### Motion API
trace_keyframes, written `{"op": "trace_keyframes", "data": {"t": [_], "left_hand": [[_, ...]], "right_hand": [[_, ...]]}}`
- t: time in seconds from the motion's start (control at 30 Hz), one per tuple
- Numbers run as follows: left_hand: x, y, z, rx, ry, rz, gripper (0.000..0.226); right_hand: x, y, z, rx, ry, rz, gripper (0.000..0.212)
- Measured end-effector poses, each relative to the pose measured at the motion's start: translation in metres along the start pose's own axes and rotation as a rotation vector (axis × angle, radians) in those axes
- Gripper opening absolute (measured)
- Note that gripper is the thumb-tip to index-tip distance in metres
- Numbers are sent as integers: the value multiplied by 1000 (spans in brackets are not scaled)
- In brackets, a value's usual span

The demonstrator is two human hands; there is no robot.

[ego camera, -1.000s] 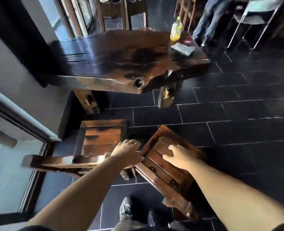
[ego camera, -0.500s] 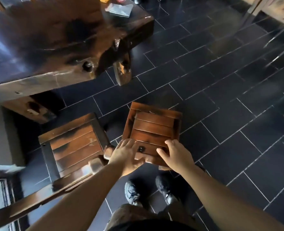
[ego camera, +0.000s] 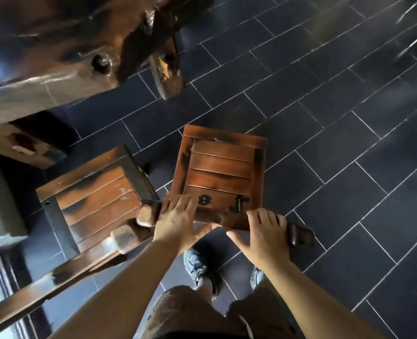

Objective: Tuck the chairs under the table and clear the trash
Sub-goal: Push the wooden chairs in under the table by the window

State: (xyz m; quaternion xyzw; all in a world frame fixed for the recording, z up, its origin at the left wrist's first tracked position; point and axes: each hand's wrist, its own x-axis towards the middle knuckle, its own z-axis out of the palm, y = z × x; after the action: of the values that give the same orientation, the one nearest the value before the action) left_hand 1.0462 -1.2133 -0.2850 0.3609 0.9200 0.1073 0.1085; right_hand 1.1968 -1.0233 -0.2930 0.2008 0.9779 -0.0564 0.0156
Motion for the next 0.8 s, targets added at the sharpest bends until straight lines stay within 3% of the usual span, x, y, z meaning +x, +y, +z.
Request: {"op": "trace_keyframes", "data": {"t": [0.1, 0.33, 0.8], "left_hand": [[2, 2, 7, 13, 42, -55, 78], [0, 1, 10, 63, 133, 18, 78], [5, 14, 4, 9, 169, -57, 74]], "right_hand": [[0, 1, 4, -12, 24, 14, 66], [4, 0, 3, 5, 55, 45, 64], [13, 12, 14, 25, 149, -3, 64]]}}
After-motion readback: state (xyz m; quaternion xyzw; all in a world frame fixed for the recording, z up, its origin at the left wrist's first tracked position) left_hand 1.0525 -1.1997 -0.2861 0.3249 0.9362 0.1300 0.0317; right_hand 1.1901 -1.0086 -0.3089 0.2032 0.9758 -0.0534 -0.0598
